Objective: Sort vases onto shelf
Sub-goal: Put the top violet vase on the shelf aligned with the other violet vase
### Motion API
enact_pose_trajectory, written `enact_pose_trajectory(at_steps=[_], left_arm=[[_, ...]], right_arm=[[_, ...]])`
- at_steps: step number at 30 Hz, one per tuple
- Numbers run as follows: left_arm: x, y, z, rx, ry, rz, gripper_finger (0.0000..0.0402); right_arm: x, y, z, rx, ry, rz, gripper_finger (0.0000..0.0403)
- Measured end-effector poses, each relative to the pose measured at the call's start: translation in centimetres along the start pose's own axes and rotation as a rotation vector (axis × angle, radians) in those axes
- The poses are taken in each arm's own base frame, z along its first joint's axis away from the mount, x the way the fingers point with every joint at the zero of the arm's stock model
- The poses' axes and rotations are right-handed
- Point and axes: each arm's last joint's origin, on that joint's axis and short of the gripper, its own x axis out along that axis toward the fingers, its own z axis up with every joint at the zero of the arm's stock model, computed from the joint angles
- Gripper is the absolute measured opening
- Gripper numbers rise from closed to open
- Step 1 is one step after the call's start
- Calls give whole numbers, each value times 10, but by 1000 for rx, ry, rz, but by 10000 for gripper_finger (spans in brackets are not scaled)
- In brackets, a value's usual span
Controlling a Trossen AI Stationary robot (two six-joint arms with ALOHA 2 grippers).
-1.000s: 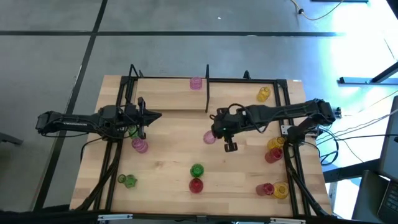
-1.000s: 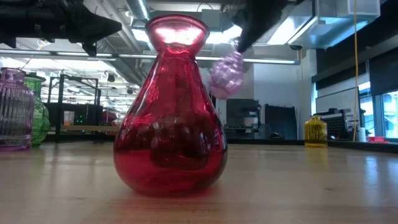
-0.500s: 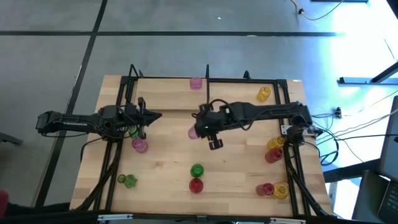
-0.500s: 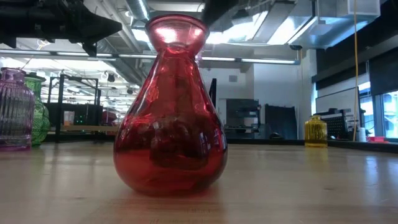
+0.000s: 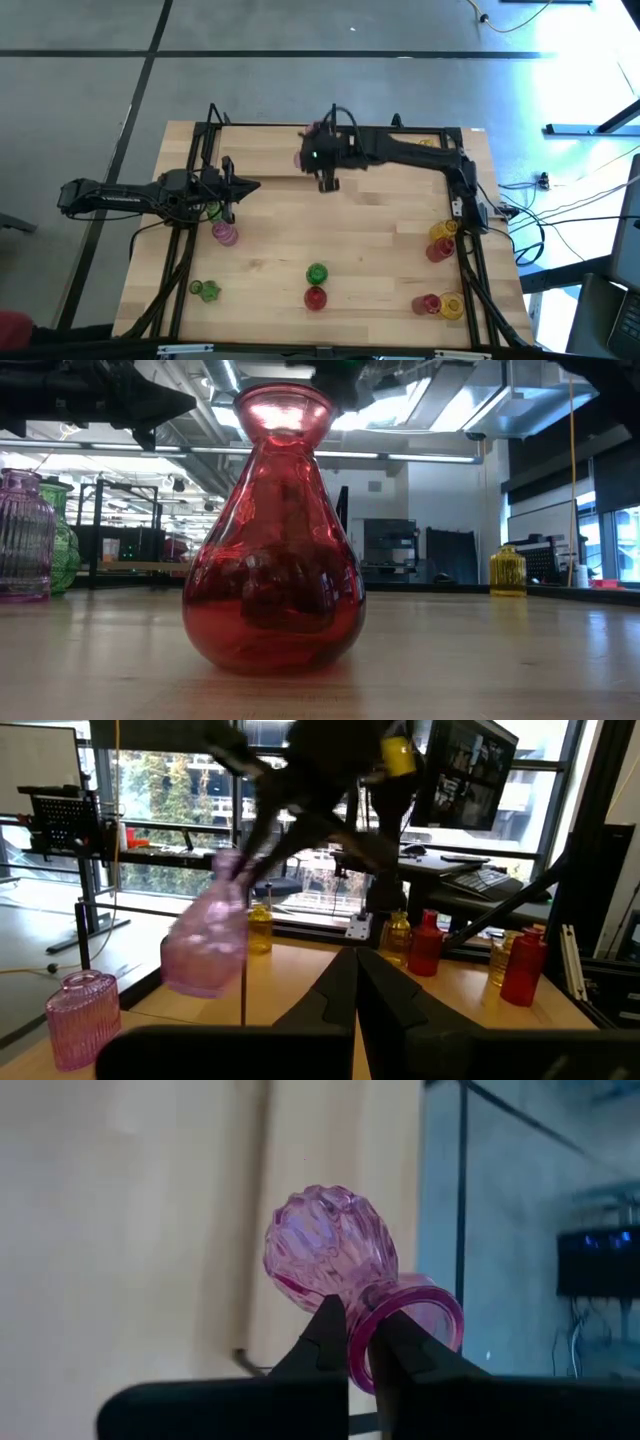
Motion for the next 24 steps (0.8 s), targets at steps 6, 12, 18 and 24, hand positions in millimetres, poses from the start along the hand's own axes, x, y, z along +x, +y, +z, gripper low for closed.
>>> enact_pose_trajectory(at_steps=[6, 12, 18, 24], left_arm=[[0, 0, 0, 0, 1, 1, 0], [0, 0, 0, 7, 1, 1, 0], [0, 0, 0, 8, 2, 1, 0], [0, 0, 0, 8, 1, 13, 0]], right_arm=[[29, -29, -15, 51, 89, 0, 5], [57, -38, -24, 97, 104, 78, 5], [74, -38, -30, 99, 143, 98, 5], [76, -42, -35, 104, 160, 93, 5]])
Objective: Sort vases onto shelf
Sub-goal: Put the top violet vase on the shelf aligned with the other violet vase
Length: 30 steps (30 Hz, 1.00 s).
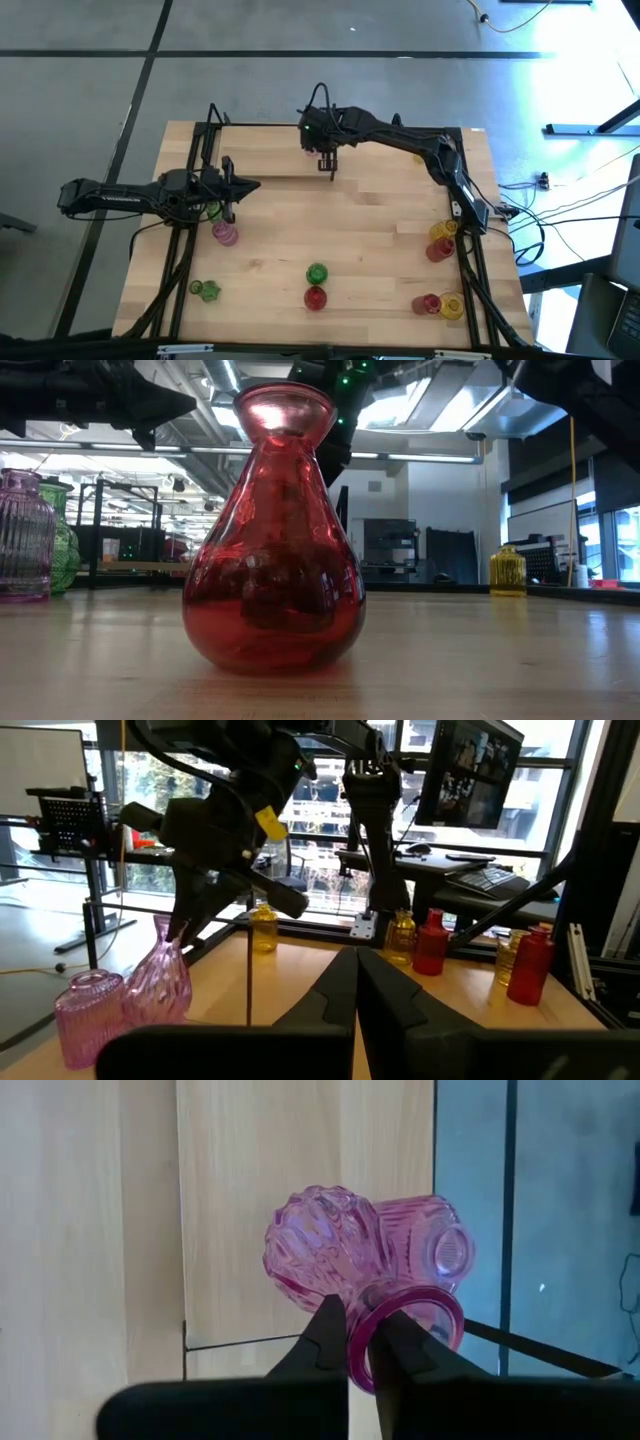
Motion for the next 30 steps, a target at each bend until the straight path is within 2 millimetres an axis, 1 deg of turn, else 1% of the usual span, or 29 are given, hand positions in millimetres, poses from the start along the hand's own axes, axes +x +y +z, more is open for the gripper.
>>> enact_pose_trajectory(at_steps=[8, 14, 21, 30], left_arm=[[0, 0, 0, 0, 0, 3, 0], [0, 0, 0, 0, 0, 3, 0], [0, 0, 0, 0, 1, 1, 0], [0, 0, 0, 0, 1, 1, 0]], right_arm=[[15, -1, -3, -4, 40, 8, 5], [27, 2, -3, -39, 74, 10, 5], [33, 3, -3, -40, 84, -8, 5], [33, 3, -3, -40, 88, -7, 5]])
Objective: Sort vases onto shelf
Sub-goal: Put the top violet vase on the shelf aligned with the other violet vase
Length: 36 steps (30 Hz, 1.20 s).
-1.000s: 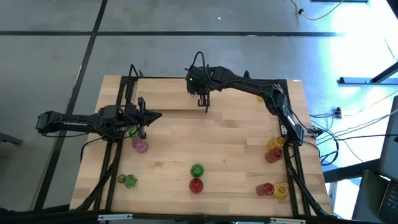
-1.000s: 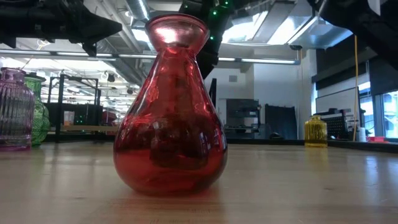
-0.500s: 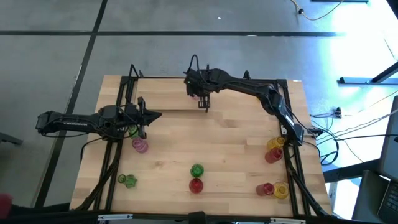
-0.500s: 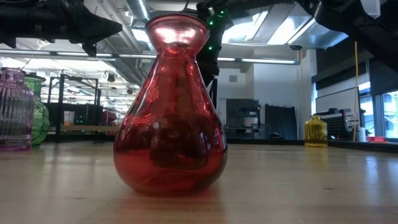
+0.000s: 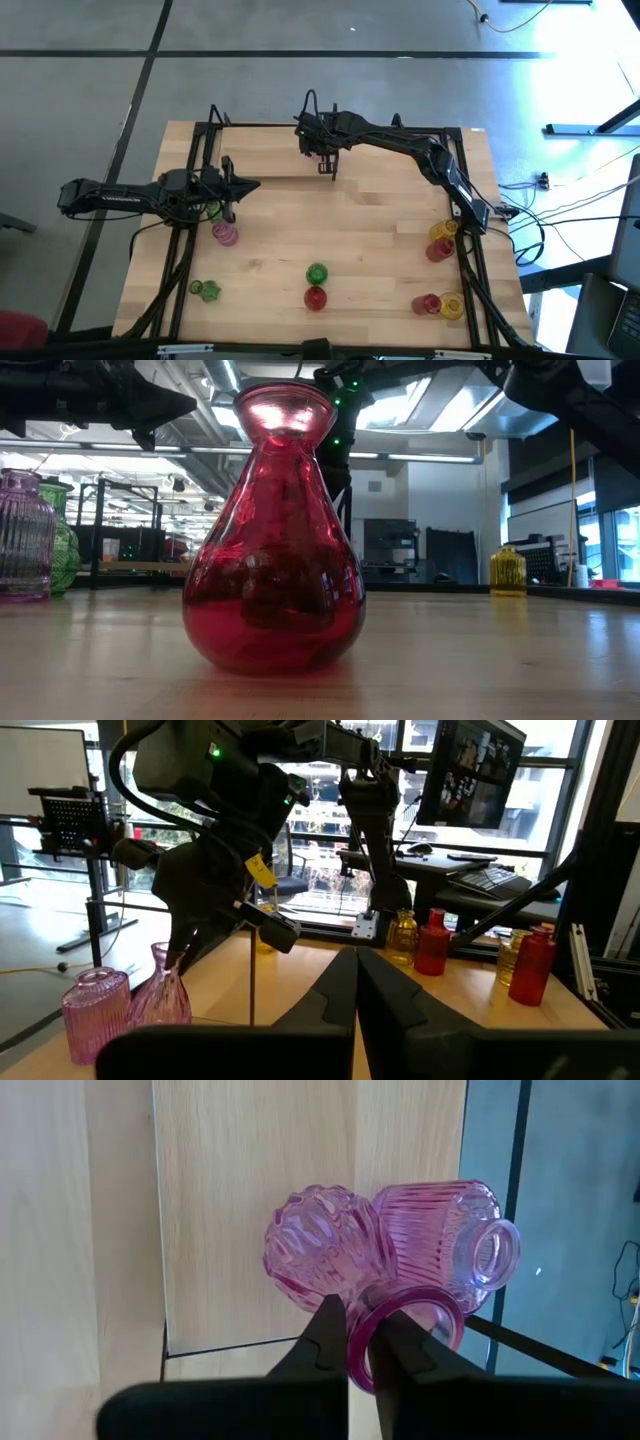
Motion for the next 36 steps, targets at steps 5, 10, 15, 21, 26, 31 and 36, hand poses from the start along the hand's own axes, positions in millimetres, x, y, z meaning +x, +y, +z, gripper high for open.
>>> enact_pose_trajectory(at_steps=[5, 10, 15, 21, 26, 31, 36], left_arm=[[0, 0, 0, 0, 0, 0, 0], [0, 0, 0, 0, 0, 0, 0], [0, 0, 0, 0, 0, 0, 0], [0, 0, 0, 0, 0, 0, 0], [0, 0, 0, 0, 0, 0, 0], [0, 0, 0, 0, 0, 0, 0], [0, 0, 0, 0, 0, 0, 0]], right_arm=[[0, 0, 0, 1, -2, -1, 5], [0, -1, 1, 5, -4, -12, 7], [0, -1, 1, 6, -4, -14, 48], [0, -1, 1, 8, -4, -19, 99], [0, -3, 4, 19, -34, -33, 107], [0, -4, 7, 27, -64, -53, 108], [-1, -3, 7, 24, -62, -51, 108]])
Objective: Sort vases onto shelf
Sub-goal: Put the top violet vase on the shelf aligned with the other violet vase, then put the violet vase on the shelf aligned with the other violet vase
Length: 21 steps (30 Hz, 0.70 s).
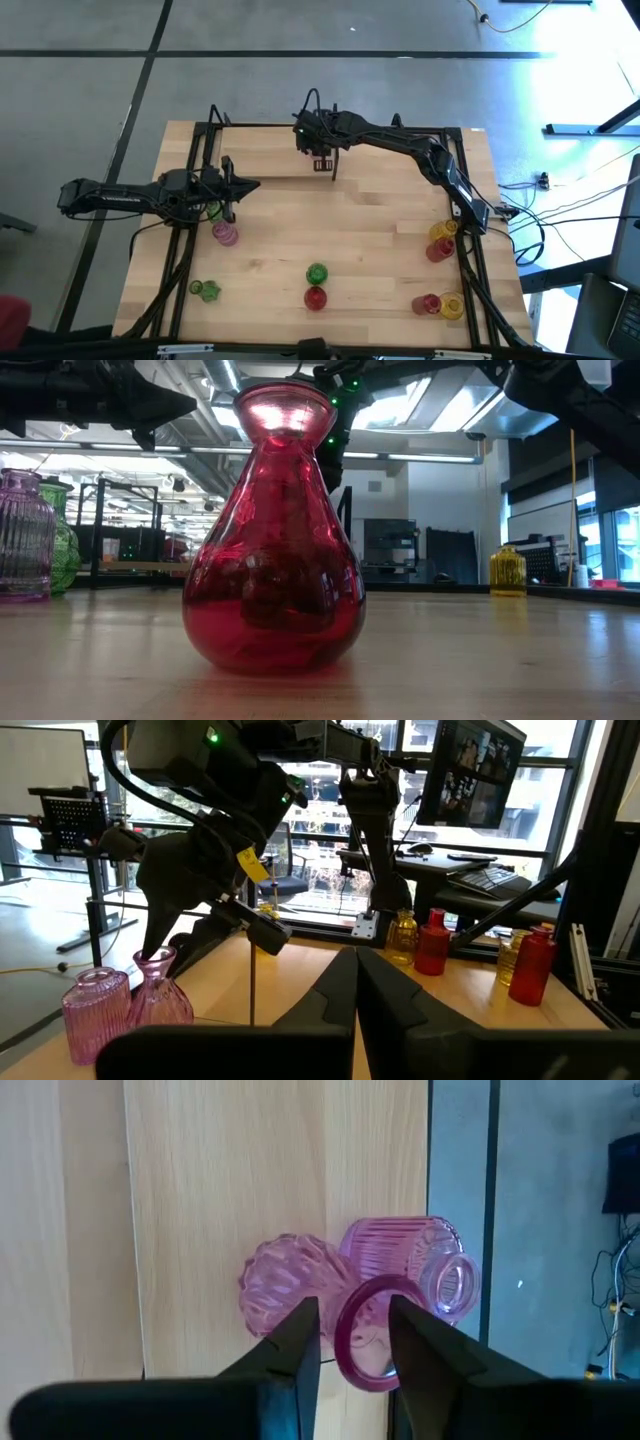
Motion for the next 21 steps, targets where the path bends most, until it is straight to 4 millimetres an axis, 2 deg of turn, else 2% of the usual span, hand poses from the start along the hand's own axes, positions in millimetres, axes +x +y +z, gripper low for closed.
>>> enact_pose_trajectory(at_steps=[4, 10, 15, 21], left_arm=[[0, 0, 0, 0, 0, 0, 0], [0, 0, 0, 0, 0, -1, 0], [0, 0, 0, 0, -1, -1, 0], [0, -2, 0, -2, 2, -42, 0]], right_arm=[[-12, -2, 5, 1, -32, -12, 108], [-45, 4, 18, -10, -125, -31, 108], [-78, 23, 25, -46, -195, -4, 108], [-100, 57, 31, -54, -240, 134, 108]])
